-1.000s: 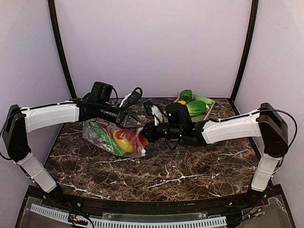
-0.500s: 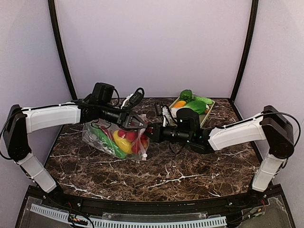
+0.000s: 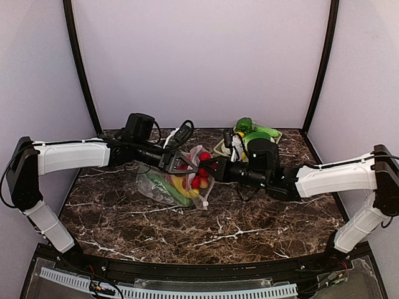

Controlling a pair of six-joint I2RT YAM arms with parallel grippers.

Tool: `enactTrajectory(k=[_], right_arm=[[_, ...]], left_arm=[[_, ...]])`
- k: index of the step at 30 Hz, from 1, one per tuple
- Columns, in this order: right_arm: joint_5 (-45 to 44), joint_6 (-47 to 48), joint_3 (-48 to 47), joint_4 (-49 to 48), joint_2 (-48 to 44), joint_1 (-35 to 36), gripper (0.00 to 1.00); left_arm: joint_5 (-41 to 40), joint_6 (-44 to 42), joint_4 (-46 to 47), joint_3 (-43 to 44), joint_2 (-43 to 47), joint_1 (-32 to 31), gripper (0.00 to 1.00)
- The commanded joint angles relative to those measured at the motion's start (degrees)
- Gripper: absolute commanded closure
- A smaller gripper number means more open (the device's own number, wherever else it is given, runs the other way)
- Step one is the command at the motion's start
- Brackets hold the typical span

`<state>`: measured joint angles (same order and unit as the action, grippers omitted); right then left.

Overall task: Place the food in the zip-top bag and seal the zipper
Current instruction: Place the fake fruit in the zipper food storage bag.

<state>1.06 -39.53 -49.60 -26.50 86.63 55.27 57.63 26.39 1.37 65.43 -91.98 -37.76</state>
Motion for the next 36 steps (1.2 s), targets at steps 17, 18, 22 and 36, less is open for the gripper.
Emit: enactTrajectory(k=[17,18,22,36], right_arm=[[15.09,5.06,-5.42,-9.39,16.86,2.65,1.0],[15.21,5.07,-4.95,-9.68,17.28,2.42,1.0],[10.81,1.66,-4.16,-7.65,17.77,1.53,1.0],[6.15,4.9,1.99,4.85,1.95,1.79,0.65]], left_arm=[[3.9,7.78,12.91,-4.51,-4.18,-1.88,0.99],[4.1,7.79,12.98,-4.52,-4.13,-1.88,0.99],[4.2,7.1,12.62,-4.4,-3.39,-1.88,0.99],[-7.26,-6.05,-9.51,1.41,-3.5,-0.68,0.99]])
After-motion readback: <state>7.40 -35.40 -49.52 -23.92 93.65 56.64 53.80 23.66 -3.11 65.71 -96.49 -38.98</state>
